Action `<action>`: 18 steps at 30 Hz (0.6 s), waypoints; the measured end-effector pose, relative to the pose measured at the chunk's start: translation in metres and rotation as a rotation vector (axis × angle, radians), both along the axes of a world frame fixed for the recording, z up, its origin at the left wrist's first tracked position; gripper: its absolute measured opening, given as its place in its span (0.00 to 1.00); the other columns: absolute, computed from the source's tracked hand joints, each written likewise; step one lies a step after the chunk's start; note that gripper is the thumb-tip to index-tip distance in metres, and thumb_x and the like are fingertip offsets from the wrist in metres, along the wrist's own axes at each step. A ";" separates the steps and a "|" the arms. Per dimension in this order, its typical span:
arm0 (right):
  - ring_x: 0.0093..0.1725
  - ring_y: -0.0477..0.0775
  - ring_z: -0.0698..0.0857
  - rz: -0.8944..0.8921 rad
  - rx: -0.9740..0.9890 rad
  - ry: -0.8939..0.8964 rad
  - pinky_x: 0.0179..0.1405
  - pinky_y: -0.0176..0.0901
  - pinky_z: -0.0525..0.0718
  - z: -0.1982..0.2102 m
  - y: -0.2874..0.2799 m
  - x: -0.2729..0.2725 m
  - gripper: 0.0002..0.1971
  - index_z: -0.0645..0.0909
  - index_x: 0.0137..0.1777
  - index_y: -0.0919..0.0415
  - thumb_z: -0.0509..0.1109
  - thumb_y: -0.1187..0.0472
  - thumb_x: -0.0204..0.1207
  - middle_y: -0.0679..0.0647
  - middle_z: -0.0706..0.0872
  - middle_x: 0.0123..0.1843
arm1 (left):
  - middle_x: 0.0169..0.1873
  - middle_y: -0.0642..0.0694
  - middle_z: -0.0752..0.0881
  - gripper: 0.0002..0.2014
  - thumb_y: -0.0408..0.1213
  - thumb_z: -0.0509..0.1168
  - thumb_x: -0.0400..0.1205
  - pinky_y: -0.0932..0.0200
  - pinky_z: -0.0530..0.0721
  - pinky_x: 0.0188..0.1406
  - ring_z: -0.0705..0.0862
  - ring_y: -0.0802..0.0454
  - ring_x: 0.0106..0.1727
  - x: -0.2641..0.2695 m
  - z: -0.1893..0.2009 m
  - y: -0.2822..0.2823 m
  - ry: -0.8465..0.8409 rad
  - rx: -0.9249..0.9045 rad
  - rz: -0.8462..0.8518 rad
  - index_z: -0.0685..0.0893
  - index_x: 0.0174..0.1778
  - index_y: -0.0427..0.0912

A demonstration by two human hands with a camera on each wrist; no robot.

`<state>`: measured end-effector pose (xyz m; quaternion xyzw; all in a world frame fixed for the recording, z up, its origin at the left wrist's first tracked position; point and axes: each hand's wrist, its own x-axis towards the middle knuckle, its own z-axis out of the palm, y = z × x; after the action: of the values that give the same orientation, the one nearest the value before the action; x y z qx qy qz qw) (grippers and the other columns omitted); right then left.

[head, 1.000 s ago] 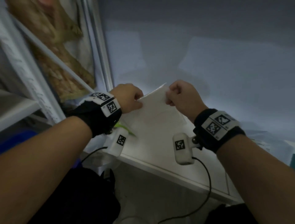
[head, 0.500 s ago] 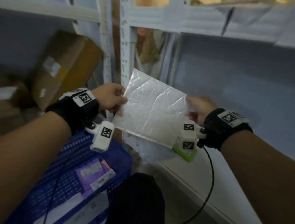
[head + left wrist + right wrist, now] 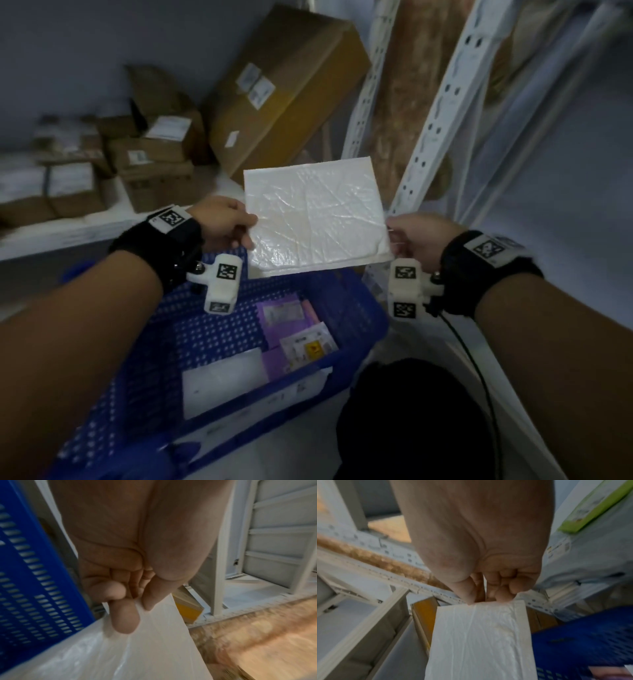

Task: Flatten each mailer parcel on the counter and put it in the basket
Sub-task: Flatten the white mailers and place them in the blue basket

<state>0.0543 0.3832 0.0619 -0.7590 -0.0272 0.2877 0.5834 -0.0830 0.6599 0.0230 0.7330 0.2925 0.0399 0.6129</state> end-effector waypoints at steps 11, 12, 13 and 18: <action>0.38 0.56 0.82 0.044 -0.120 0.125 0.38 0.48 0.81 -0.070 0.102 -0.010 0.12 0.75 0.65 0.60 0.63 0.58 0.85 0.58 0.85 0.54 | 0.20 0.45 0.77 0.16 0.42 0.61 0.86 0.48 0.70 0.36 0.70 0.45 0.26 -0.045 -0.121 0.087 0.349 -0.022 0.140 0.79 0.35 0.36; 0.41 0.58 0.84 0.056 -0.128 0.137 0.38 0.50 0.83 -0.075 0.106 -0.013 0.14 0.75 0.67 0.60 0.63 0.58 0.85 0.59 0.85 0.57 | 0.18 0.46 0.77 0.16 0.40 0.60 0.87 0.51 0.70 0.32 0.70 0.46 0.24 -0.048 -0.130 0.089 0.355 -0.030 0.165 0.77 0.34 0.37; 0.45 0.59 0.85 0.072 -0.144 0.152 0.42 0.53 0.86 -0.083 0.113 -0.016 0.15 0.74 0.68 0.60 0.63 0.59 0.84 0.60 0.84 0.60 | 0.16 0.47 0.77 0.17 0.39 0.59 0.87 0.55 0.69 0.28 0.70 0.48 0.23 -0.054 -0.141 0.092 0.366 -0.039 0.203 0.77 0.33 0.37; 0.67 0.61 0.81 0.143 -0.213 0.174 0.62 0.59 0.82 -0.120 0.122 -0.027 0.25 0.64 0.82 0.62 0.62 0.62 0.86 0.59 0.78 0.73 | 0.17 0.42 0.81 0.22 0.38 0.58 0.88 0.62 0.73 0.17 0.76 0.45 0.21 -0.071 -0.176 0.090 0.555 0.143 0.248 0.81 0.27 0.35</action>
<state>0.0275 0.5055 -0.0582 -0.7848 0.0003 0.3944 0.4780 -0.1536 0.7498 -0.1531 0.7159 0.5321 -0.0667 0.4470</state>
